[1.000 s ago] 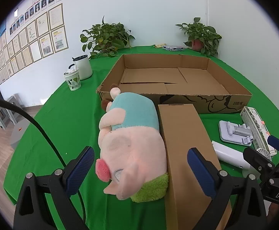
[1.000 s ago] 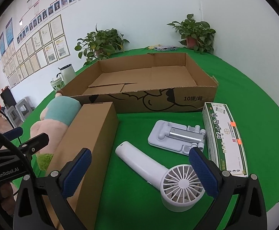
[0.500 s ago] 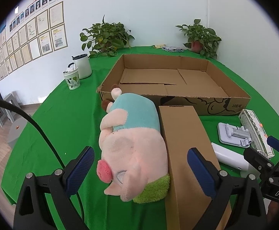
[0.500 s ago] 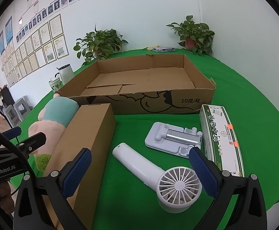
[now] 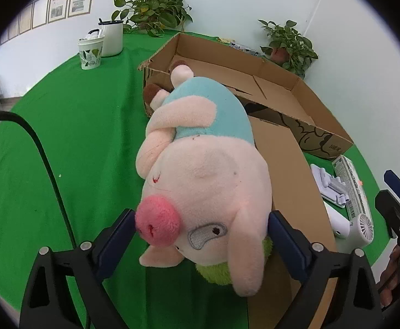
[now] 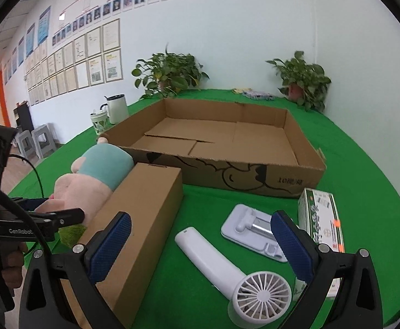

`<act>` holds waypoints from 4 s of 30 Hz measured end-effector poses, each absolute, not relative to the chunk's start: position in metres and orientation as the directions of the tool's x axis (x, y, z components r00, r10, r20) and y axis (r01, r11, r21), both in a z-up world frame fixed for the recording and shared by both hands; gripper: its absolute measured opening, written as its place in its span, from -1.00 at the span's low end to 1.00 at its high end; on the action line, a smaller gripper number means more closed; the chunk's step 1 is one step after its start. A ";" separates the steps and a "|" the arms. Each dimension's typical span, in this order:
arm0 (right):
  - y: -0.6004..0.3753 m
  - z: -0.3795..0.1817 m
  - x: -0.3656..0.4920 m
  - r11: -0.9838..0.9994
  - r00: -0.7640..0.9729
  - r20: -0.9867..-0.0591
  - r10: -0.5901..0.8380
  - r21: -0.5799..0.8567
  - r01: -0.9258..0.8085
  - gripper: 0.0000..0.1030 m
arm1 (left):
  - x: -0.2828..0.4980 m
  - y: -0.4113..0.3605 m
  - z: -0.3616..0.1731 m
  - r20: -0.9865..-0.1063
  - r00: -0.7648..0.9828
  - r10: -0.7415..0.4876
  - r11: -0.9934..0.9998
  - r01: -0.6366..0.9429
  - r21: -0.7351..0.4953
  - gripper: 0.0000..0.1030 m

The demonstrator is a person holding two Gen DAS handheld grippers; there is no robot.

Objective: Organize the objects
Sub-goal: 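Reach the left gripper to the plush pig and close on it, then lift the plush pig with the left gripper while the right gripper also grips it, then lower the plush pig into the open cardboard box and open both grippers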

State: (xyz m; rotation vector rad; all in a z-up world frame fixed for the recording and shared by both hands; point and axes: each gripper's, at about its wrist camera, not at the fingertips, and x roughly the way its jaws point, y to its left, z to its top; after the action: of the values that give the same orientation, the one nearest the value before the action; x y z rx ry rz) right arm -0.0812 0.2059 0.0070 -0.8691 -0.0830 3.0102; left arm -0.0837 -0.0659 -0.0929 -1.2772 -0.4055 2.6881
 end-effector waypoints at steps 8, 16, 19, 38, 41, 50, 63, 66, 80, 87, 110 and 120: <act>0.167 0.023 -0.102 -0.985 -0.846 -0.523 -0.101 -0.065 0.158 0.99 | -0.078 -0.072 -0.095 -0.699 -0.639 0.322 -0.930 -0.076 -0.359 0.30; 0.109 0.045 -0.138 -0.942 -0.779 -0.548 -0.304 0.048 0.333 0.99 | -0.042 -0.099 -0.081 -0.698 -0.647 0.309 -0.934 -0.066 -0.351 0.20; 0.077 0.048 -0.157 -0.911 -0.719 -0.577 -0.387 0.119 0.394 0.99 | -0.023 -0.113 -0.082 -0.700 -0.649 0.298 -0.930 -0.031 -0.367 0.20; -0.053 -0.029 -0.231 -0.919 -0.370 -0.856 -0.362 0.261 0.294 1.00 | 0.008 -0.138 -0.096 -0.683 -0.654 0.325 -0.894 0.023 -0.448 0.20; -0.046 -0.035 -0.241 -0.914 -0.338 -0.858 -0.388 0.309 0.264 1.00 | 0.008 -0.141 -0.097 -0.680 -0.655 0.329 -0.890 0.025 -0.455 0.20; -0.025 -0.042 -0.244 -0.916 -0.341 -0.855 -0.390 0.323 0.238 0.94 | 0.008 -0.140 -0.096 -0.681 -0.658 0.322 -0.892 0.031 -0.451 0.17; 0.000 -0.007 -0.218 -0.868 -0.429 -0.755 -0.496 0.433 0.242 0.61 | 0.009 -0.118 -0.055 -0.656 -0.723 0.215 -0.950 0.001 -0.312 0.09; 0.015 0.024 -0.205 -0.861 -0.488 -0.709 -0.508 0.436 0.262 0.58 | -0.002 -0.100 -0.032 -0.617 -0.761 0.201 -0.964 -0.040 -0.265 0.10; 0.127 0.229 -0.185 -0.947 -0.814 -0.497 -0.300 0.258 0.192 0.46 | -0.113 -0.033 0.102 -0.363 -0.849 0.383 -0.924 -0.347 -0.163 0.10; 0.160 0.313 -0.191 -0.969 -0.842 -0.490 -0.226 0.205 0.141 0.46 | -0.178 -0.036 0.128 -0.351 -0.823 0.447 -0.893 -0.391 -0.221 0.10; 0.104 0.081 -0.451 -0.977 -0.561 -0.804 -0.196 0.212 0.037 0.46 | -0.272 -0.081 -0.016 -0.605 -0.590 0.534 -0.831 -0.239 -0.502 0.10; 0.108 -0.031 -0.509 -0.952 -0.420 -0.866 -0.272 0.305 -0.013 0.51 | -0.282 -0.095 -0.061 -0.685 -0.535 0.494 -0.852 -0.140 -0.505 0.10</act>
State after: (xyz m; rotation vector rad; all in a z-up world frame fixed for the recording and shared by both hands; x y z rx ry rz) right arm -0.5089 0.1081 -0.0311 -1.7627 0.4418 2.7518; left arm -0.2824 -0.0952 -0.0610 -1.2537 -0.5609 2.4031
